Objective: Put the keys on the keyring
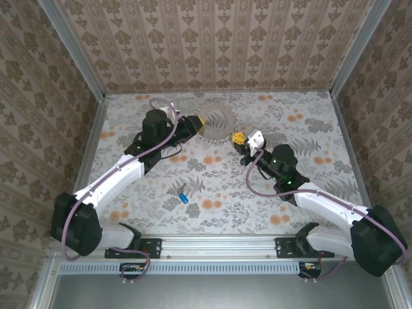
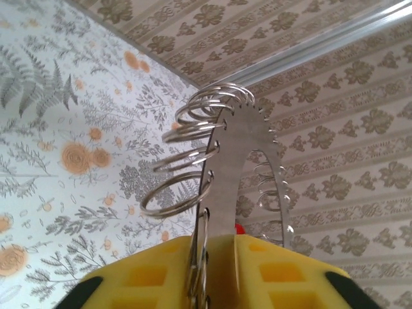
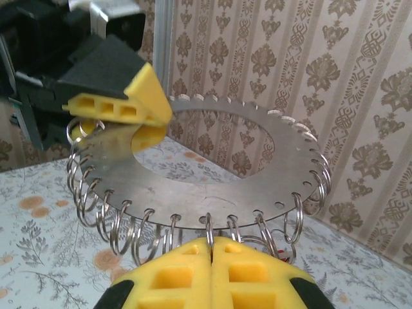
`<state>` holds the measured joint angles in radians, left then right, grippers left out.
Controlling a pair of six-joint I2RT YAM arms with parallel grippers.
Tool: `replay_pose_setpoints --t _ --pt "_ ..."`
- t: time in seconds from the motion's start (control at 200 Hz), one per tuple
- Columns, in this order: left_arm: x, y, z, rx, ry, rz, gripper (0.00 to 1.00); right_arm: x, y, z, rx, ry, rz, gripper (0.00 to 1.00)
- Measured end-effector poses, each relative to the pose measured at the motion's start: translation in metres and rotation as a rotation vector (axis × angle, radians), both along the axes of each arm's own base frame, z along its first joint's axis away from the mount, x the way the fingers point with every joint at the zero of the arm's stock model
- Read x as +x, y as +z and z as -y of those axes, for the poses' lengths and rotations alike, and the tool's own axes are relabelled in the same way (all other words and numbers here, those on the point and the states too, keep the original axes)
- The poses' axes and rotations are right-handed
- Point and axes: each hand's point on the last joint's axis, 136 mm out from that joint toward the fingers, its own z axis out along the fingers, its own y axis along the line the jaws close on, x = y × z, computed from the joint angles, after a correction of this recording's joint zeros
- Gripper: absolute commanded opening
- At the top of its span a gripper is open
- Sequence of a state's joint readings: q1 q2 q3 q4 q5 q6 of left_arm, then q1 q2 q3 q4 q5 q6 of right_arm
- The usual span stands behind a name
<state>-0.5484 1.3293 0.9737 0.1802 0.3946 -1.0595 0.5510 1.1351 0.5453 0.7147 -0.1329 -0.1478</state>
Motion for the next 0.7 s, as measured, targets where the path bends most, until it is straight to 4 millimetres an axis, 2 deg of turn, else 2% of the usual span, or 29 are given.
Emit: replay_pose_setpoints --t 0.1,0.265,0.365,0.465,0.515,0.625,0.695 --pt "0.003 -0.013 0.001 0.0 0.009 -0.048 0.25 0.001 0.005 0.0 0.022 0.004 -0.004 0.0" --pt "0.002 -0.021 0.005 -0.001 0.008 -0.079 0.28 0.003 0.004 -0.002 0.022 0.007 -0.006 0.0" --pt "0.003 -0.023 0.005 0.001 0.007 -0.082 0.32 0.003 0.004 -0.001 0.015 0.002 0.0 0.0" --pt "0.002 -0.029 0.006 0.009 0.005 -0.093 0.46 0.004 0.004 0.0 0.013 0.0 0.002 0.0" --pt "0.0 -0.034 0.006 0.017 0.005 -0.1 0.5 0.005 0.004 0.001 0.014 0.005 0.0 0.0" --pt "-0.007 -0.056 0.005 0.054 0.007 -0.132 0.65 0.012 0.003 0.006 0.01 0.02 -0.024 0.0" --pt "-0.012 -0.07 0.003 0.085 0.005 -0.146 0.7 0.016 -0.002 0.007 -0.005 0.041 -0.053 0.0"
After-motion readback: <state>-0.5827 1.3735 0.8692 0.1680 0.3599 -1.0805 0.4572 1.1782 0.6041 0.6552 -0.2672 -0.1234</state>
